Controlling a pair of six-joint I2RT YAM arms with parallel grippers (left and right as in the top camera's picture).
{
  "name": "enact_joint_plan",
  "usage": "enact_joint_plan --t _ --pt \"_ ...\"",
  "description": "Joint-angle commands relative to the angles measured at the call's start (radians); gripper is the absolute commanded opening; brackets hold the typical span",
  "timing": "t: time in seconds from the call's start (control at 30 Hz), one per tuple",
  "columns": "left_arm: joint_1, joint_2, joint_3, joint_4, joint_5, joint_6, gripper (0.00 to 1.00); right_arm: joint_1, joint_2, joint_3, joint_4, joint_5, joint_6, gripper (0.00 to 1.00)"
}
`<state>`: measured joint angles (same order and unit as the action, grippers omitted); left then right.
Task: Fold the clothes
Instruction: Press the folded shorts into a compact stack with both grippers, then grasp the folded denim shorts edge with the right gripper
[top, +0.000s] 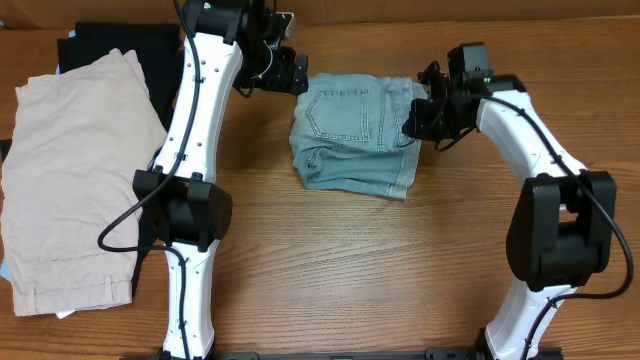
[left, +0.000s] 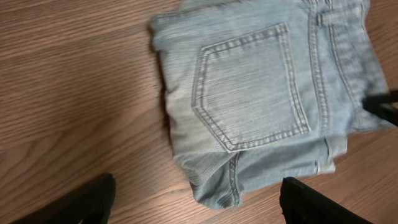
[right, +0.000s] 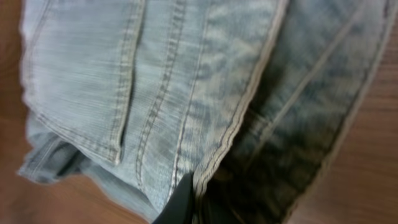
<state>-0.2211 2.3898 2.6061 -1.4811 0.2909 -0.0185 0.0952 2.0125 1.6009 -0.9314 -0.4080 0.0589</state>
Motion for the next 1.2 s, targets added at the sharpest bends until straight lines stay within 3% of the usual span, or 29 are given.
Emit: enact_joint_plan --t 0.0,0.07,0.27,0.7,0.73,0.83,0.9,1.03,1.17 --pt "-0.001 -0.03 0.022 0.0 -0.014 0.023 0.86 0.002 -0.099 0.129 -0.109 -0.012 0.08 0.04" --pt "-0.001 -0.03 0.022 0.0 -0.014 0.023 0.86 0.002 -0.103 0.171 -0.223 -0.019 0.156 0.04" --pt "0.005 -0.03 0.022 -0.004 -0.014 0.023 0.87 0.023 -0.08 0.097 -0.36 -0.102 0.163 0.04" --pt "0.005 -0.03 0.022 -0.004 -0.014 0.023 0.93 0.26 -0.079 -0.3 -0.195 -0.18 0.226 0.04" --pt "0.005 -0.03 0.022 -0.003 -0.014 0.023 0.94 0.273 -0.079 -0.304 -0.19 -0.169 0.225 0.09" --pt "0.005 -0.03 0.022 -0.003 -0.013 0.023 0.95 0.283 -0.079 -0.303 -0.18 -0.152 0.226 0.55" --pt "0.005 -0.03 0.022 -0.004 -0.013 0.023 0.95 0.279 -0.079 -0.302 -0.177 -0.152 0.227 0.76" --pt "0.005 -0.03 0.022 -0.003 -0.014 0.023 0.96 0.262 -0.079 -0.298 -0.18 -0.142 0.227 0.96" --pt "0.005 -0.03 0.022 -0.004 -0.014 0.023 0.97 0.257 -0.079 -0.302 -0.167 -0.01 0.263 1.0"
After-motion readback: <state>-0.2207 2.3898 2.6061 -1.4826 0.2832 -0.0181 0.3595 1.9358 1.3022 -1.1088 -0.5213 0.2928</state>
